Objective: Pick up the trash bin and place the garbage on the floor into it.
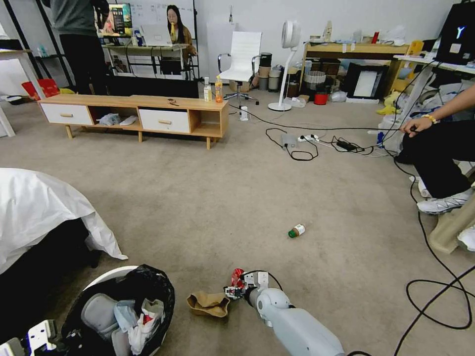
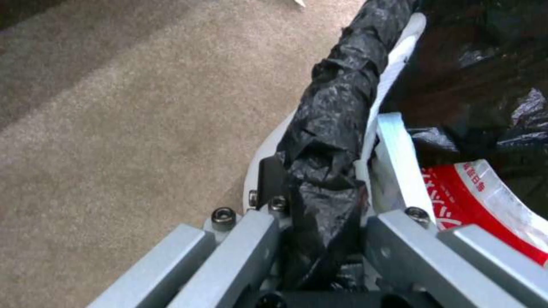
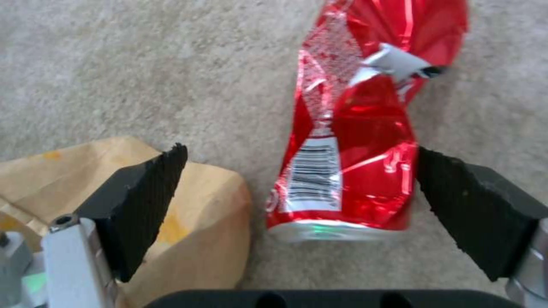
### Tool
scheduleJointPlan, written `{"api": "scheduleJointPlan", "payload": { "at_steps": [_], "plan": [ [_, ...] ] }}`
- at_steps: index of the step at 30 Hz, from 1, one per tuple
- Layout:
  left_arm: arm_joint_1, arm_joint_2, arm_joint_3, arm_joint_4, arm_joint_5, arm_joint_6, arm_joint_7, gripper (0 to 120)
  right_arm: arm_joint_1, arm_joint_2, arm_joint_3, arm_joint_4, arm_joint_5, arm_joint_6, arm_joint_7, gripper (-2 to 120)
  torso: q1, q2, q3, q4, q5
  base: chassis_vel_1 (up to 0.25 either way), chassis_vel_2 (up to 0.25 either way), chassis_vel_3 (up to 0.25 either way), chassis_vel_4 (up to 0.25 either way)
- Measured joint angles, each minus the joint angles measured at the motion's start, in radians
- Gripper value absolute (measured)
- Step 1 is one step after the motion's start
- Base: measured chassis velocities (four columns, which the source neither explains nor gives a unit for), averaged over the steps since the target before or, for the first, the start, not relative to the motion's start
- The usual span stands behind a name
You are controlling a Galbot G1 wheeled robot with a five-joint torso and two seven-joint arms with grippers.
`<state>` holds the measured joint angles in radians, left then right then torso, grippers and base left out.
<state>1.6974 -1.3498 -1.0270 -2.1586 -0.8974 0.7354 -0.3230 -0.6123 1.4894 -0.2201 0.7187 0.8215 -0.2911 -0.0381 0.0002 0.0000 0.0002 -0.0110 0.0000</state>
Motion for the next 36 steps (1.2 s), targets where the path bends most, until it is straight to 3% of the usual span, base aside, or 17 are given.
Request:
{"api": "scheduleJointPlan", "payload": {
  "at_steps": [10, 15, 21, 36],
  "plan": [
    [0.005, -0.001, -0.001, -0.005, 0.0, 0.0, 0.001, 1, 0.007, 0.019, 0.003, -0.033, -0.023, 0.007, -0.016, 92, 0.0, 0.0, 0.0, 0.0001, 0.0, 0.0, 0.0, 0.0, 0.0],
    [0.003, -0.003, 0.0, -0.004, 0.001, 0.0, 0.001, 1, 0.007, 0.019, 0.003, -0.038, -0.031, 0.01, -0.016, 69, 0.0, 0.0, 0.0, 0.0, 0.0, 0.0, 0.0, 0.0, 0.0],
    [0.0, -0.005, 0.003, 0.002, 0.002, 0.0, 0.002, 1, -0.004, 0.01, 0.005, -0.039, -0.042, 0.018, -0.015, 51, 0.0, 0.0, 0.0, -0.0001, 0.0, 0.0, 0.0, 0.0, 0.0],
    [-0.009, -0.016, 0.013, 0.01, 0.002, 0.0, 0.004, 1, -0.027, -0.027, 0.004, -0.01, -0.054, 0.03, -0.011, 51, 0.0, 0.0, 0.0, 0.0003, 0.0003, 0.0, 0.0, 0.0, 0.0]
  ]
}}
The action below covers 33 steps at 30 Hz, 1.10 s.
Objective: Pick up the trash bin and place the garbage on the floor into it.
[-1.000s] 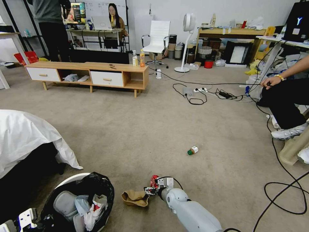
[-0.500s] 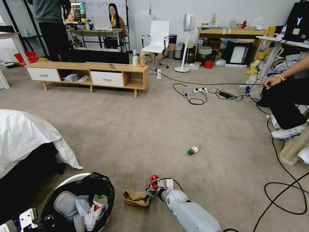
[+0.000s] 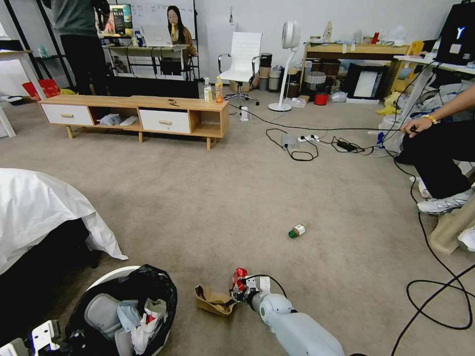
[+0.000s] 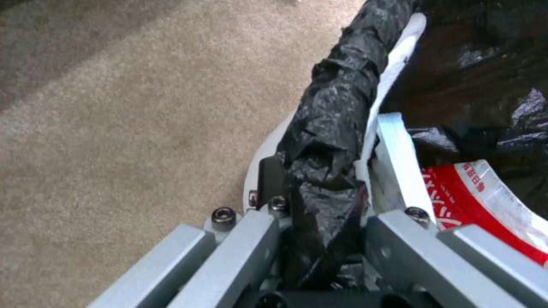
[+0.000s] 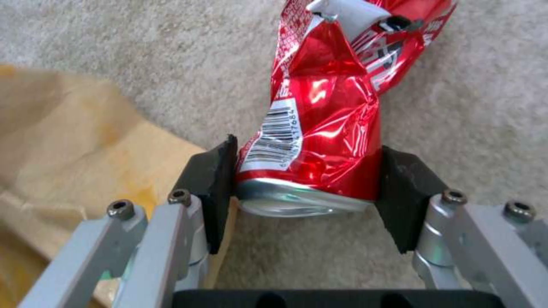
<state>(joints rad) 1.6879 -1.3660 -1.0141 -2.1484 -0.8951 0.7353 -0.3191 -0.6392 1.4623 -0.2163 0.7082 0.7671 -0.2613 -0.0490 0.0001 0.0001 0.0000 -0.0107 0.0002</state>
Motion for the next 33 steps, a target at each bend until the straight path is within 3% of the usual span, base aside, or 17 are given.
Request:
{"api": "scheduleJointPlan", "payload": {
  "at_steps": [6, 23, 33],
  "plan": [
    [-0.002, 0.0, 0.0, 0.006, 0.0, 0.0, 0.0, 1, -0.036, -0.067, -0.016, 0.144, 0.052, -0.027, 0.052, 51, 0.0, 0.0, 0.0, -0.0009, -0.0002, 0.0, 0.0, 0.0, 0.0],
    [-0.013, 0.008, -0.004, 0.01, -0.003, 0.0, -0.004, 1, -0.07, -0.235, -0.04, 0.532, 0.159, -0.051, 0.171, 51, 0.0, 0.0, 0.0, -0.0001, -0.0001, 0.0, 0.0, 0.0, 0.0],
    [-0.03, 0.022, -0.004, 0.009, -0.02, 0.0, -0.008, 1, -0.052, -0.384, -0.04, 0.831, 0.205, -0.046, 0.243, 51, 0.0, 0.0, 0.0, -0.0005, -0.0003, 0.0, 0.0, 0.0, 0.0]
  ]
}}
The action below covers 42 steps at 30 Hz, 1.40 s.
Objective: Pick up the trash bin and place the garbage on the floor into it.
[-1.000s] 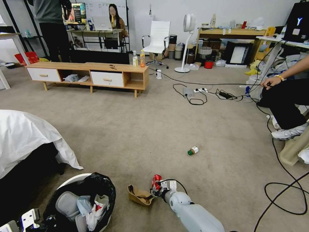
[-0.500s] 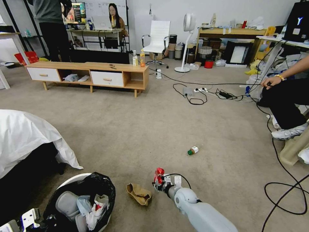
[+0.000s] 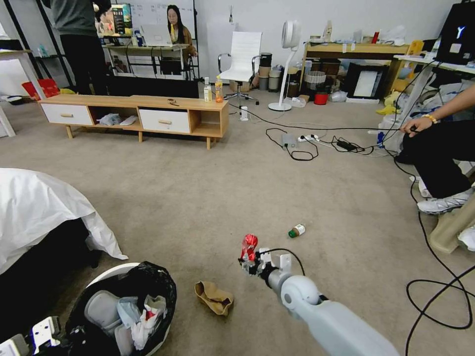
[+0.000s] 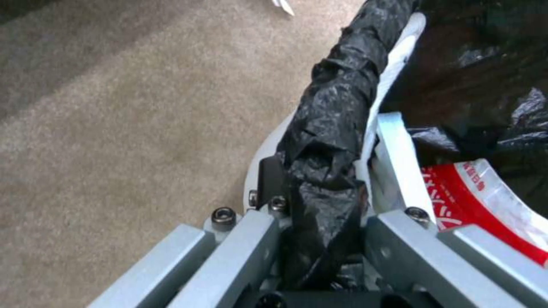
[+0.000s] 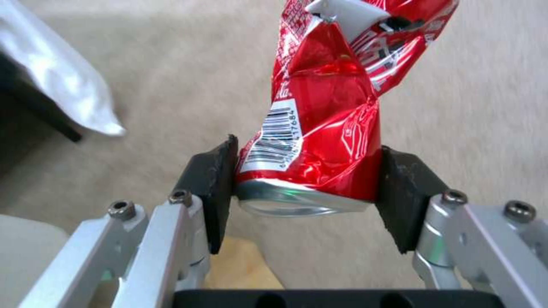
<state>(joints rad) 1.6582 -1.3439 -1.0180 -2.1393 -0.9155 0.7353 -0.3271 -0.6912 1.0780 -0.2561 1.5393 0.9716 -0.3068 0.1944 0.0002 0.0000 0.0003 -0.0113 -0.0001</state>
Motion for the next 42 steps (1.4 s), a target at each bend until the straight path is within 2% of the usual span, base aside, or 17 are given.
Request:
{"api": "scheduleJointPlan", "payload": {
  "at_steps": [2, 4, 10, 11, 12, 14, 19, 20, 28, 42],
  "plan": [
    [-0.002, 0.002, 0.0, -0.001, -0.001, 0.0, -0.001, 1, 0.008, -0.01, 0.001, 0.047, 0.012, -0.006, 0.012, 51, 0.0, 0.0, 0.0, 0.0, 0.0002, 0.0, 0.0, 0.0, 0.0],
    [-0.005, 0.007, 0.001, -0.008, -0.01, 0.0, -0.004, 1, 0.037, -0.032, 0.004, 0.174, 0.051, -0.026, 0.046, 51, 0.0, 0.0, 0.0, 0.0006, 0.0, 0.0, 0.0, 0.0, 0.0],
    [-0.003, 0.022, -0.002, -0.016, -0.019, 0.0, -0.009, 1, 0.091, -0.04, -0.002, 0.336, 0.125, -0.061, 0.099, 51, 0.0, 0.0, 0.0, 0.0002, 0.0, 0.0, 0.0, 0.0, 0.0],
    [-0.001, 0.033, -0.003, -0.02, -0.023, 0.0, -0.011, 1, 0.15, -0.023, -0.03, 0.428, 0.214, -0.08, 0.153, 51, 0.0, 0.0, 0.0, 0.0003, -0.0001, 0.0, 0.0, 0.0, 0.0],
    [-0.001, 0.033, -0.003, -0.02, -0.023, 0.0, -0.011, 1, 0.15, -0.023, -0.03, 0.428, 0.214, -0.08, 0.153, 51, 0.0, 0.0, 0.0, 0.0003, -0.0001, 0.0, 0.0, 0.0, 0.0],
    [0.0, 0.037, -0.002, -0.027, -0.025, 0.0, -0.012, 1, 0.208, 0.008, -0.065, 0.496, 0.304, -0.089, 0.193, 51, 0.0, 0.0, 0.0, 0.0004, -0.0002, 0.0, 0.0, 0.0, 0.0],
    [0.004, 0.043, -0.001, -0.033, -0.026, 0.0, -0.012, 1, 0.255, 0.036, -0.103, 0.531, 0.362, -0.094, 0.214, 51, 0.0, 0.0, 0.0, 0.0005, -0.0001, 0.0, 0.0, 0.0, 0.0],
    [0.004, 0.047, -0.001, -0.036, -0.026, 0.0, -0.013, 1, 0.294, 0.063, -0.14, 0.549, 0.407, -0.106, 0.236, 51, 0.0, 0.0, 0.0, 0.0004, -0.0001, 0.0, 0.0, 0.0, 0.0],
    [-0.004, 0.065, 0.001, -0.037, -0.036, 0.0, -0.018, 1, 0.364, 0.106, -0.238, 0.558, 0.481, -0.14, 0.264, 51, 0.0, 0.0, 0.0, 0.0003, -0.0001, 0.0, 0.0, 0.0, 0.0],
    [-0.018, 0.078, 0.003, -0.033, -0.045, 0.0, -0.024, 1, 0.413, 0.133, -0.38, 0.565, 0.542, -0.202, 0.296, 51, 0.0, 0.0, 0.0, 0.0003, 0.0, 0.0, 0.0, 0.0, 0.0]
  ]
}}
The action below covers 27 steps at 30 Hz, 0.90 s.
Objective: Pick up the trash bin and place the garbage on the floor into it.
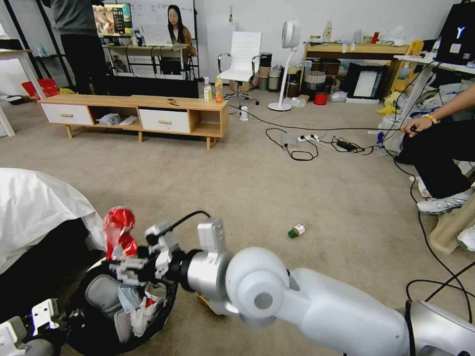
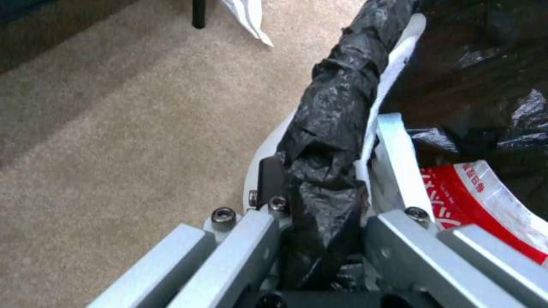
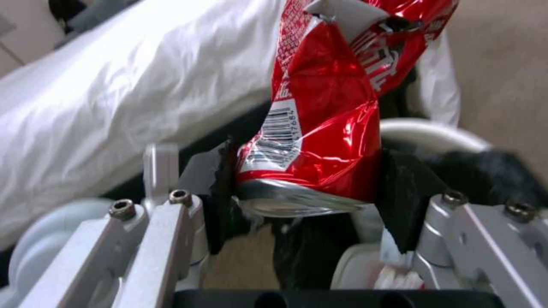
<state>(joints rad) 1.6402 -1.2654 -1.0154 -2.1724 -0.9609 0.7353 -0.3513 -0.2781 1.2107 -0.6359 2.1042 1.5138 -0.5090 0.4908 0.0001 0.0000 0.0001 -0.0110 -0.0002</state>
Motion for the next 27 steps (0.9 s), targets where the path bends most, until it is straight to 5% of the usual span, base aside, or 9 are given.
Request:
{"api": "scheduleJointPlan", "payload": {
  "at_steps": [27],
  "plan": [
    [0.003, 0.002, -0.003, -0.008, -0.006, 0.0, -0.001, 1, -0.053, 0.03, -0.118, -0.13, -0.065, -0.034, 0.032, 51, 0.0, 0.0, 0.0, 0.0, 0.0001, 0.0, 0.0, 0.0, 0.0]
  ]
}}
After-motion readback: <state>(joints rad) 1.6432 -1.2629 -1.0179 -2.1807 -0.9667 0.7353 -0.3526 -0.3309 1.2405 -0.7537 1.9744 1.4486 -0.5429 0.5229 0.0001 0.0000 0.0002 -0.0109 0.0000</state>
